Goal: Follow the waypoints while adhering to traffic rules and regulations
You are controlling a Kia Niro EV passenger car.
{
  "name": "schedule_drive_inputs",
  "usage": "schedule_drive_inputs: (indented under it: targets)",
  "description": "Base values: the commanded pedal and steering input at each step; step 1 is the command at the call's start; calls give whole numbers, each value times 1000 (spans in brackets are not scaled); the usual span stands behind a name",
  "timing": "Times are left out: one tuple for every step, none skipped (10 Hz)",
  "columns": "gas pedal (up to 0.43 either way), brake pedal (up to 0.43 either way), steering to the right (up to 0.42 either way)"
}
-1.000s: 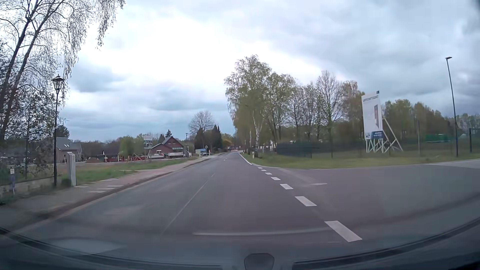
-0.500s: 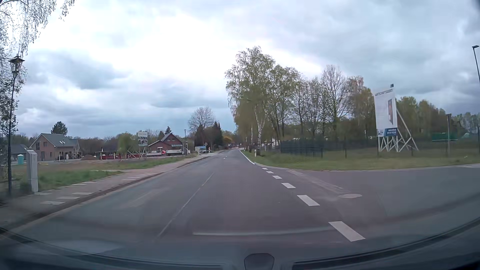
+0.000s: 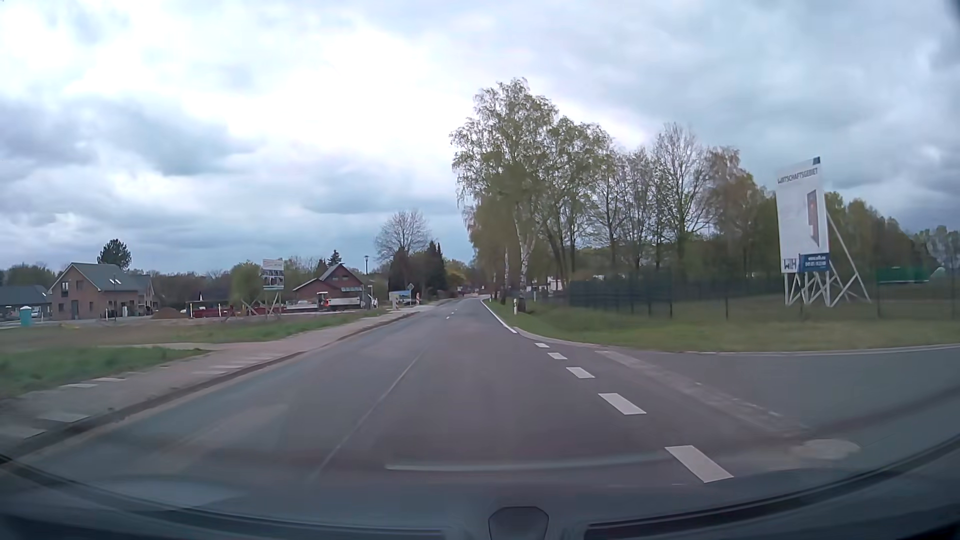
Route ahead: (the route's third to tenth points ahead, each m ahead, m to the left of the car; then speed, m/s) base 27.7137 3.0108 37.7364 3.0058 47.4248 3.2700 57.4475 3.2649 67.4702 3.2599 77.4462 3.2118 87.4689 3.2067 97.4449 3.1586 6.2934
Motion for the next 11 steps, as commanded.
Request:
schedule_drive_inputs:
  targets:
    - [47, 0, -6]
    - [47, 0, -5]
    - [47, 0, -3]
    - [47, 0, -2]
    - [47, 0, -2]
    - [47, 0, -2]
    - [47, 0, -2]
    - [47, 0, -2]
    - [47, 0, -2]
    - [47, 0, -2]
    - [47, 0, -2]
